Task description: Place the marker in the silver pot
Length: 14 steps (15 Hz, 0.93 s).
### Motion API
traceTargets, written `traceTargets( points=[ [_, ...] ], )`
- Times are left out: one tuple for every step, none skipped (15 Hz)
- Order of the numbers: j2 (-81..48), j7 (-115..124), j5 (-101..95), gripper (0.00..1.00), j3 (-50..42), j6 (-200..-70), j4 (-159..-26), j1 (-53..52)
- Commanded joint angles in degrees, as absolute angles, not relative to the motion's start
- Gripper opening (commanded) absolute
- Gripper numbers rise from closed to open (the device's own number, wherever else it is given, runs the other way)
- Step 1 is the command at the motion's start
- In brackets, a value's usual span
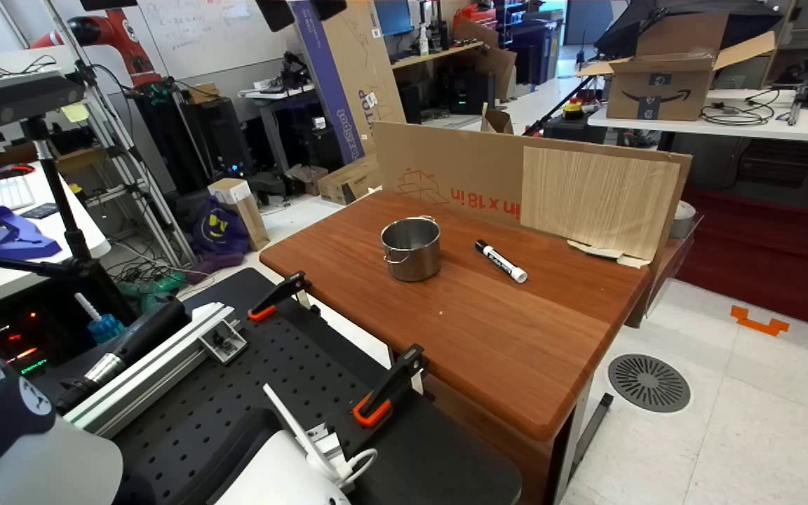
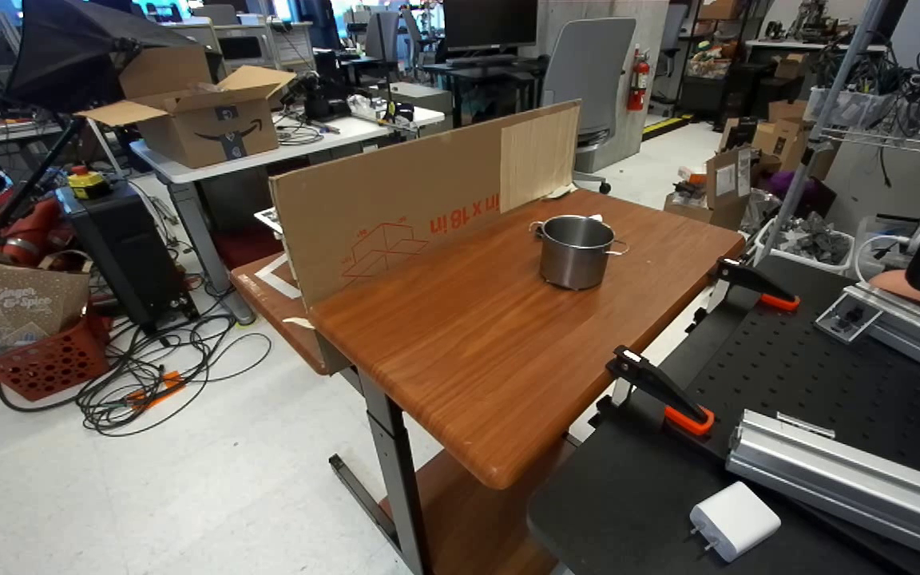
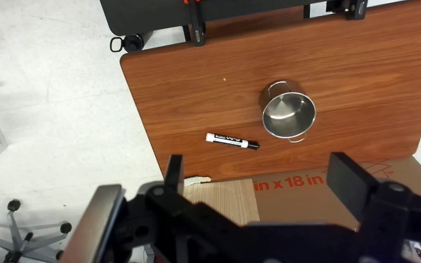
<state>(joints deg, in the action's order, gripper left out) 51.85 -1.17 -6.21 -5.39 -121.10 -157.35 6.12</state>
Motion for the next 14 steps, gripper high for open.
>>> traceTargets(
  points=[
    [42.4,-4.8,-7.2,1.0,-6.5,-122.0,-151.3,5.7],
    [39.5,-5.8,-7.3,1.0,-6.5,-121.7,-149.5,5.2],
    [37.0,-6.6,-7.4,1.0,-6.2,-121.4,-147.8,5.0],
    [34.4,-7.1,-7.8,1.0,-5.9,-121.2,-146.1,4.9],
    [31.7,-8.1,-8.2,1.0,-5.9,-121.2,-144.4,4.6],
    [28.8,-9.1,-9.0,1.0,-5.9,-121.8,-142.6,4.5],
    [26.1,-10.1,-9.6,1.0,-5.8,-122.3,-141.0,4.4],
    [23.8,-10.8,-10.5,1.0,-5.5,-123.0,-139.6,4.4],
    [21.7,-11.6,-11.4,1.0,-5.4,-123.7,-138.4,4.5],
    [19.3,-13.1,-12.6,1.0,-5.5,-125.2,-137.3,4.4],
    [17.2,-14.2,-13.6,1.0,-5.4,-126.4,-136.1,4.4],
    [15.4,-15.5,-14.5,1.0,-5.5,-127.8,-135.4,4.3],
    [12.9,-17.4,-15.1,1.0,-5.7,-129.5,-134.2,4.1],
    [11.1,-18.9,-15.6,1.0,-5.7,-131.0,-133.5,4.0]
  ],
)
